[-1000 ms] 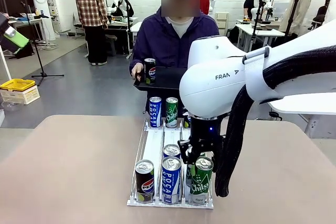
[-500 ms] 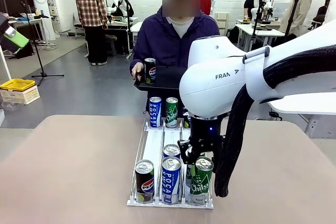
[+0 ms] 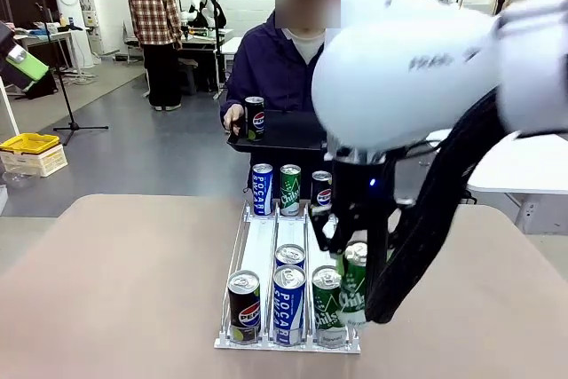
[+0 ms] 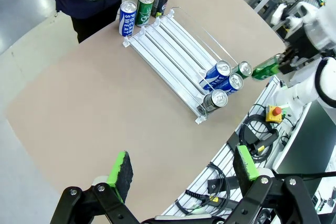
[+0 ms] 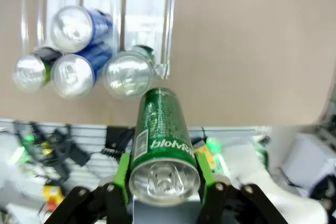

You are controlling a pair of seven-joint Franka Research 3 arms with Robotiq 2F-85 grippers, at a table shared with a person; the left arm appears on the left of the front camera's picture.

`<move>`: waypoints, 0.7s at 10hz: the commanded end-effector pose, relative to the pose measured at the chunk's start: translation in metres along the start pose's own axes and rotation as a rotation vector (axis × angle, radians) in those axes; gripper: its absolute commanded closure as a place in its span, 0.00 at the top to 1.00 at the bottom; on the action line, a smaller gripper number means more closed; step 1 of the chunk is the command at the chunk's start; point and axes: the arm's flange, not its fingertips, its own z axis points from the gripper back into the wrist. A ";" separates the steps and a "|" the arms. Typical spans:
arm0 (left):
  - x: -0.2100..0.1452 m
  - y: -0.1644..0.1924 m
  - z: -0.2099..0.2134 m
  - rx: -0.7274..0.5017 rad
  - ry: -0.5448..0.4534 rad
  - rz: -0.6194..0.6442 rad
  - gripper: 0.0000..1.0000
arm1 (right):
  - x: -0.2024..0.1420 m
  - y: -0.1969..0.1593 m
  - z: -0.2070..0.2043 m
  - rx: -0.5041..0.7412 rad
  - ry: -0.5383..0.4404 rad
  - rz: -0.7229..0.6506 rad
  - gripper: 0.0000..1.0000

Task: Retrieve and hand over the desired beverage to the person.
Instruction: Pick up another can of the same type that the person held from the Automatic Can Dispenser.

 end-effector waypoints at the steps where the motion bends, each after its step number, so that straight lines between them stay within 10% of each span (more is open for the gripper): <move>1: -0.002 -0.001 0.001 0.006 0.009 0.004 1.00 | -0.014 0.001 0.061 0.021 -0.055 -0.047 0.43; 7: -0.002 -0.001 0.001 0.006 0.009 0.004 1.00 | 0.055 -0.018 0.170 0.119 -0.147 -0.036 0.43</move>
